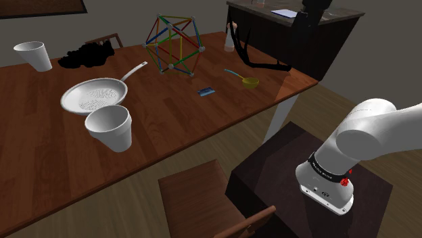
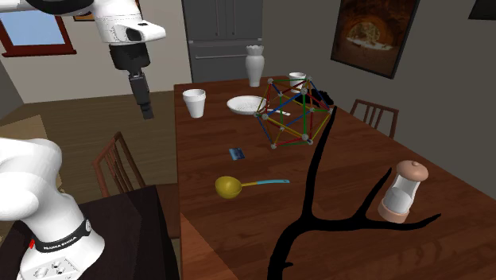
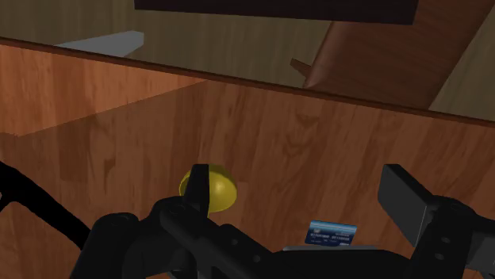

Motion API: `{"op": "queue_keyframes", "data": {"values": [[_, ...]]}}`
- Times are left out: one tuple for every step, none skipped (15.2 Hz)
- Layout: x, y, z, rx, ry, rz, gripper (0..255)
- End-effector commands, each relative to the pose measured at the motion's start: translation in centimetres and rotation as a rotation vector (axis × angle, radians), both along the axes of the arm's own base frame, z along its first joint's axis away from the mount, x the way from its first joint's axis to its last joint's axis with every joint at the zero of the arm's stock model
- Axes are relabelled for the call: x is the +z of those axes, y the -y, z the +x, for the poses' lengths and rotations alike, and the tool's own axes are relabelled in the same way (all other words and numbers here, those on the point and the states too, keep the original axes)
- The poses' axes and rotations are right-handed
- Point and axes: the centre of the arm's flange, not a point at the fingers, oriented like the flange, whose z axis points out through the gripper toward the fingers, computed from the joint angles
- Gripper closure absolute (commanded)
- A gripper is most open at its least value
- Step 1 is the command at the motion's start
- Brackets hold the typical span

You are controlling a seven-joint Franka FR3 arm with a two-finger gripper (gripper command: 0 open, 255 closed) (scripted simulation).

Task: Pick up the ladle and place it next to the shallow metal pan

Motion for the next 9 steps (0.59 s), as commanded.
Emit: {"op": "queue_keyframes", "data": {"values": [[0.0, 0.0, 0.0, 0.000, 0.000, 0.000, 0], [-0.8, 0.4, 1.0, -0.006, -0.004, 0.006, 0], [-1.7, 0.8, 2.1, -0.012, -0.009, 0.013, 0], [-2.5, 1.2, 3.1, -0.018, -0.013, 0.019, 0], [-3.4, 1.5, 4.2, -0.024, -0.018, 0.026, 0], [-4.2, 1.9, 5.2, -0.030, -0.022, 0.032, 0], [-5.1, 2.3, 6.2, -0.036, -0.027, 0.039, 0], [-6.0, 2.7, 7.2, -0.042, -0.031, 0.045, 0], [-6.9, 3.1, 8.2, -0.048, -0.036, 0.051, 0]]}}
